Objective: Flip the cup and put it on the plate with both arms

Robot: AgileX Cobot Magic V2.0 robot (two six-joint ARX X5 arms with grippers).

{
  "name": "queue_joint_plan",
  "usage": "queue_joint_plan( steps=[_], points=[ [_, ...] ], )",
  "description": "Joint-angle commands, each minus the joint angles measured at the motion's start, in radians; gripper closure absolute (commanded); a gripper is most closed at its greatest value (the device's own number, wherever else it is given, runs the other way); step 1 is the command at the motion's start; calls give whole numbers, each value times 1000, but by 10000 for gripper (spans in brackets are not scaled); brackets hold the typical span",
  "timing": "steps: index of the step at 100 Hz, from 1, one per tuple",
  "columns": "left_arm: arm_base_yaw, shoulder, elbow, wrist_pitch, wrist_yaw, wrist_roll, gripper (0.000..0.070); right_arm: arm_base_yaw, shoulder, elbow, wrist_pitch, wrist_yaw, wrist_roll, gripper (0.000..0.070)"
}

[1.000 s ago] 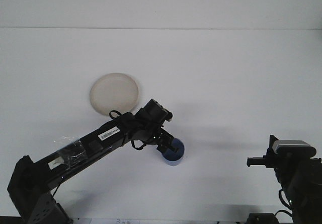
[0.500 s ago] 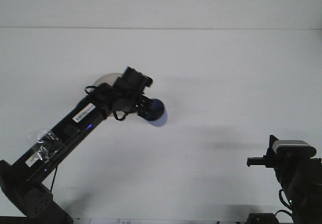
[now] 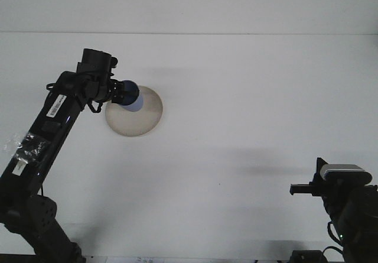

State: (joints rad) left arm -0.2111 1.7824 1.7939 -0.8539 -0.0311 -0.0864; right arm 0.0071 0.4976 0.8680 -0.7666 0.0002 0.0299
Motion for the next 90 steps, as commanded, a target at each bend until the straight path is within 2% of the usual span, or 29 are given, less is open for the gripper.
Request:
queue_joint_plan(
  steps=[1, 16, 35, 41, 45, 55, 60, 90],
  points=[
    [0, 45, 17, 2, -3, 16, 682, 1, 1, 7, 14, 0, -4, 700],
    [3, 116, 17, -8, -3, 17, 637, 1, 1, 7, 15, 0, -4, 700],
    [17, 166, 17, -10, -4, 16, 619, 1, 1, 7, 15, 0, -4, 700],
    [23, 169, 17, -11, -3, 15, 530, 1, 1, 7, 15, 0, -4, 700],
    [25, 169, 17, -7, -4, 15, 445, 1, 1, 7, 15, 0, -4, 700],
    [34, 160, 19, 3, -3, 15, 115, 1, 1, 7, 15, 0, -4, 700],
    [40, 152, 19, 13, -3, 15, 0, 1, 1, 7, 15, 0, -4, 700],
    [91, -8, 18, 19, -2, 6, 0, 1, 1, 7, 16, 0, -4, 700]
  ],
)
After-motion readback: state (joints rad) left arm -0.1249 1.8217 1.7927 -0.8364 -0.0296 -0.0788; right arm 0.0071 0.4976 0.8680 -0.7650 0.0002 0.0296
